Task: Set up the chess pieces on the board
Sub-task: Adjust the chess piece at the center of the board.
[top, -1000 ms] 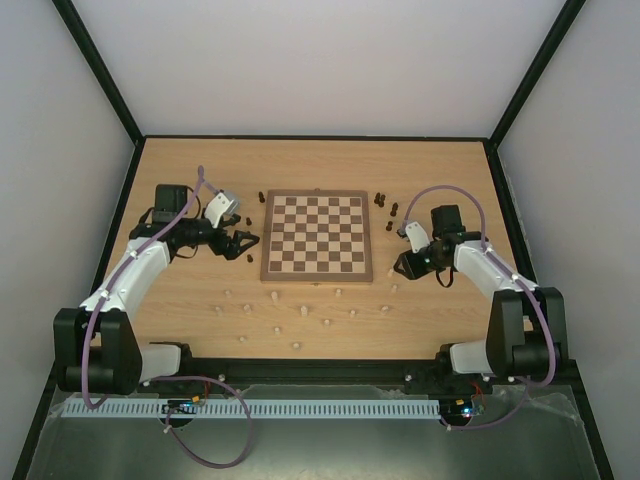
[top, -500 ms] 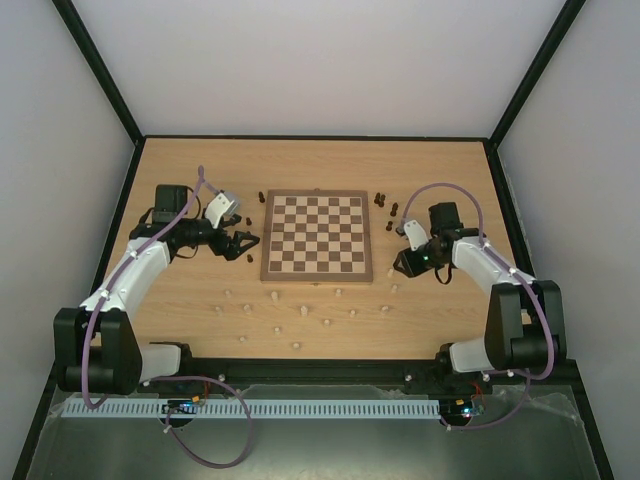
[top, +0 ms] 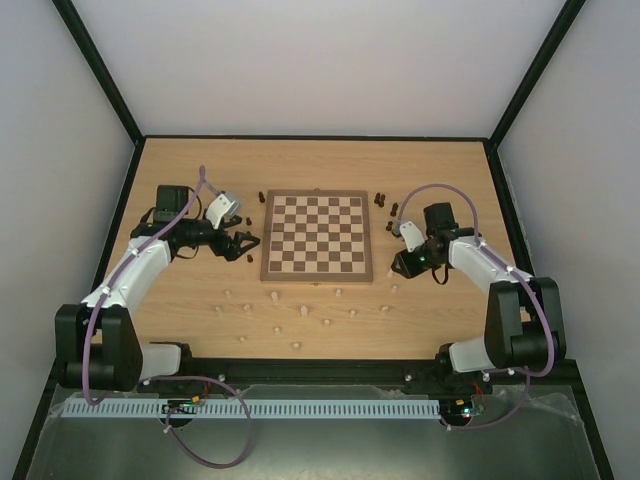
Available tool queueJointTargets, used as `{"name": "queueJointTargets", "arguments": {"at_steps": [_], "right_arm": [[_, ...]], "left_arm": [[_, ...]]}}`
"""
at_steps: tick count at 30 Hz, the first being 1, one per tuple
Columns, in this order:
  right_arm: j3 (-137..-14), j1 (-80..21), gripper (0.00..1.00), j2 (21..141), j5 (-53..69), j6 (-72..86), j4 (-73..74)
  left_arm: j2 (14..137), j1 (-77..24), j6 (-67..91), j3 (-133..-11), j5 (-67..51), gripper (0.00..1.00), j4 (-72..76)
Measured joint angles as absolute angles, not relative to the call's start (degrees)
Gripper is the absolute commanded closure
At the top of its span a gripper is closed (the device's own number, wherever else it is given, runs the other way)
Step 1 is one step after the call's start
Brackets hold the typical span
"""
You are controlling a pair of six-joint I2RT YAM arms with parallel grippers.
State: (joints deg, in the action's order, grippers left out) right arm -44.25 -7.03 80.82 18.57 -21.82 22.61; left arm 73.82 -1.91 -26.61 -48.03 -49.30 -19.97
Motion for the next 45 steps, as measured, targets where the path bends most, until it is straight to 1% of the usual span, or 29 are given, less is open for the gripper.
{"name": "queueJointTargets", "arguments": {"at_steps": [4,10,13,17,27,45], "right_arm": [[-44.25,-7.51,0.74,81.03,17.98,-21.76,22.17],[-44.25,-7.77,0.75,81.12,17.37,-21.61,21.74],[-44.25,-7.88,0.79,81.32,17.21,-21.52,21.50],[-44.25,-7.90,0.80,82.08,16.93,-21.39,21.21],[-44.36,-7.90,0.89,82.21,16.43,-21.23,21.06],[-47.81,-7.90,0.91,81.32,15.33,-21.21,21.74]], "left_arm": [[73.82,-1.91,-26.63,-48.03,-49.32,0.01,-20.10],[73.82,-1.91,-26.68,-48.03,-49.47,0.01,-20.12],[73.82,-1.91,-26.79,-48.03,-49.50,0.01,-20.12],[73.82,-1.91,-26.85,-48.03,-49.52,0.01,-20.14],[73.91,-1.91,-27.00,-48.03,-49.56,0.01,-20.16],[74.15,-1.91,-27.64,-48.03,-49.84,0.01,-20.58]]}}
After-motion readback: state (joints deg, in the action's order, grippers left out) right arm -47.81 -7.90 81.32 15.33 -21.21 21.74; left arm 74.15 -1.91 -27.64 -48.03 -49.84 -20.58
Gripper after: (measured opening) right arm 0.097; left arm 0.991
